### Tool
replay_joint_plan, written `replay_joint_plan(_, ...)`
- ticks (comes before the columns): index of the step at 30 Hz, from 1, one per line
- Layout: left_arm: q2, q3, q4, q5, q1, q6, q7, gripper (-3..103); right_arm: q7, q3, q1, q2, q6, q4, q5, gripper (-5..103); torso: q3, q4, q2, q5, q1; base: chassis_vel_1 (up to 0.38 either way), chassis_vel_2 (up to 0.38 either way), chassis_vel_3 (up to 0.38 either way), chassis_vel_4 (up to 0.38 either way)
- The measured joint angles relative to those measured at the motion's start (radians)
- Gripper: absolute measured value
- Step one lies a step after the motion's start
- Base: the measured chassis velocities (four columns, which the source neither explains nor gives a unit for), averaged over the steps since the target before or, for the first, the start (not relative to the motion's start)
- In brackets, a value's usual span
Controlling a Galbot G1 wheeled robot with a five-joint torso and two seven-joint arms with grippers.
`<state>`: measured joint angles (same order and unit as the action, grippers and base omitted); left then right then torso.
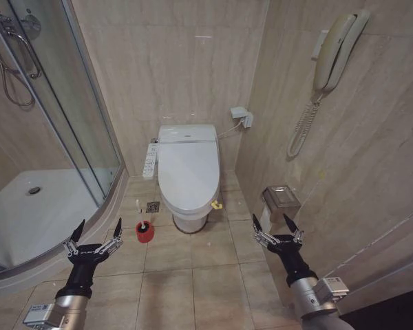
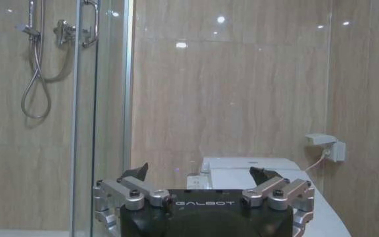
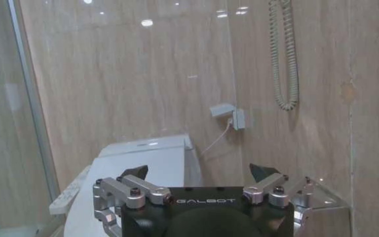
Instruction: Open the toilet lid, clean the toilet bowl with a toilet brush, close the toilet lid, and flush.
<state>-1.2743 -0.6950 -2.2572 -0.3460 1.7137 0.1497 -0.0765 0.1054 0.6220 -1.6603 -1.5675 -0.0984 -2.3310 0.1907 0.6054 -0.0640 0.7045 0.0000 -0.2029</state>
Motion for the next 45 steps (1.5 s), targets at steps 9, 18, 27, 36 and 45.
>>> replay_joint_plan(9,0.0,0.0,0.0,0.0,0.0,0.0,0.0,100,0.023,0.017,0.0,-0.002,0.051,0.007,0.023,100,0.0,0.0,0.0,0.0,0.0,0.0,0.0,0.0,0.0)
replay_joint_plan(18,0.0,0.0,0.0,0.0,0.0,0.0,0.0,100,0.022,0.019,0.0,-0.002,0.033,0.0,0.042,100,0.0,0.0,0.0,0.0,0.0,0.0,0.0,0.0,0.0)
replay_joint_plan(27,0.0,0.0,0.0,0.0,0.0,0.0,0.0,100,0.027,0.014,0.0,-0.002,0.03,0.003,0.051,100,0.0,-0.0001,0.0,0.0,0.0,0.0,0.0,0.0,0.0)
replay_joint_plan(36,0.0,0.0,0.0,0.0,0.0,0.0,0.0,100,0.037,0.038,0.008,0.001,0.04,0.009,0.075,100,0.0,0.0002,0.0,0.0,-0.001,-0.117,0.113,0.121,-0.121)
replay_joint_plan(45,0.0,0.0,0.0,0.0,0.0,0.0,0.0,100,0.046,0.069,0.017,0.005,0.041,0.014,0.091,100,0.0,0.0,0.0,0.0001,0.0,-0.062,0.047,0.052,-0.048)
